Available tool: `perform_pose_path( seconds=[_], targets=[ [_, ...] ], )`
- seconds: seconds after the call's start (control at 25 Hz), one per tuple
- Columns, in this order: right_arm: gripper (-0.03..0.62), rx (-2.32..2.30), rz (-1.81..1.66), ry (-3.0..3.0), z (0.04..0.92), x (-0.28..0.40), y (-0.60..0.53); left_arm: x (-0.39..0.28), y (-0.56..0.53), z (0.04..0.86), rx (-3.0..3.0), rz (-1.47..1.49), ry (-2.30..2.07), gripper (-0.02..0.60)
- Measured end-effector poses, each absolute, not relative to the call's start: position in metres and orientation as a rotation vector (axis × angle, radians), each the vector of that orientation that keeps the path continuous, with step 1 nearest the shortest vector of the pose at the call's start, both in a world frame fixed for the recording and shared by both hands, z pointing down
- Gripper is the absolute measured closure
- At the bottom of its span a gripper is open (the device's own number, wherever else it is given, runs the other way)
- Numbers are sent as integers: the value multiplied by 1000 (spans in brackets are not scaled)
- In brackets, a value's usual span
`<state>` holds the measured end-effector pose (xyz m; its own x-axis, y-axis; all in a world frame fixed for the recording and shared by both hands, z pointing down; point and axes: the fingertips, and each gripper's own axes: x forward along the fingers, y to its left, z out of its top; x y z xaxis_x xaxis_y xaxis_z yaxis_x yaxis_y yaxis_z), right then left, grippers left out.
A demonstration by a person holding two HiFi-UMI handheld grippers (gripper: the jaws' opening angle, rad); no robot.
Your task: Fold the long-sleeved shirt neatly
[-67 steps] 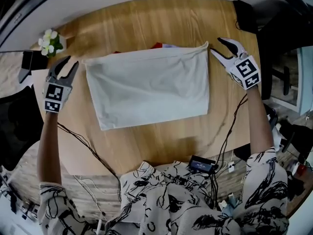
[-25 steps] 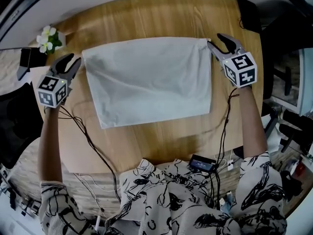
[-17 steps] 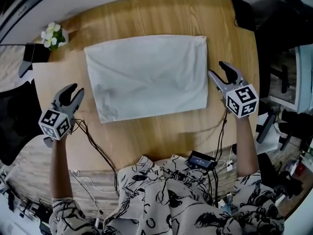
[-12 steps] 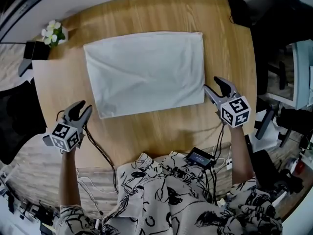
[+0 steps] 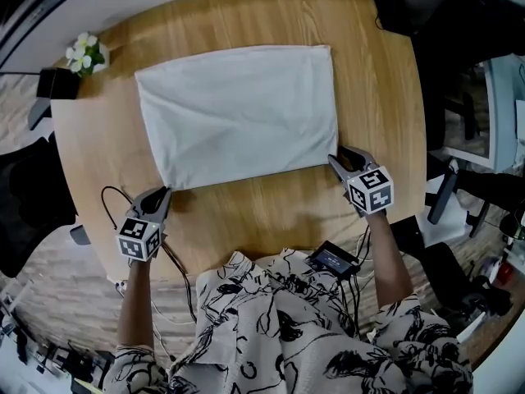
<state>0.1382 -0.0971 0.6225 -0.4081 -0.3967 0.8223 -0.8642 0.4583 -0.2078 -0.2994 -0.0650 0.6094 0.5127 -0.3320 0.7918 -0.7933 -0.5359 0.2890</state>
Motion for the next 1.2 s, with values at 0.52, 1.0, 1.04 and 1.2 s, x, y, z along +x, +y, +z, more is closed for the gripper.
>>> perform_pose_path(
  seconds=[0.52,1.0,1.04,1.2],
  targets=[
    [482,1048,793,-1933,628,138,-94,-310,-53,620,2063,897,-1011,556],
    [449,1282,739,-1888,596,154,-93,-333,-50,585,2216,789,-1100,466],
    [461,1332,725,-1897,585,155,-94,-335,-52,574,2243,748,-1126,484],
    [567,1573,644,-1961,523,156,-96,-336,-66,527,2328,519,-1196,575]
  ],
)
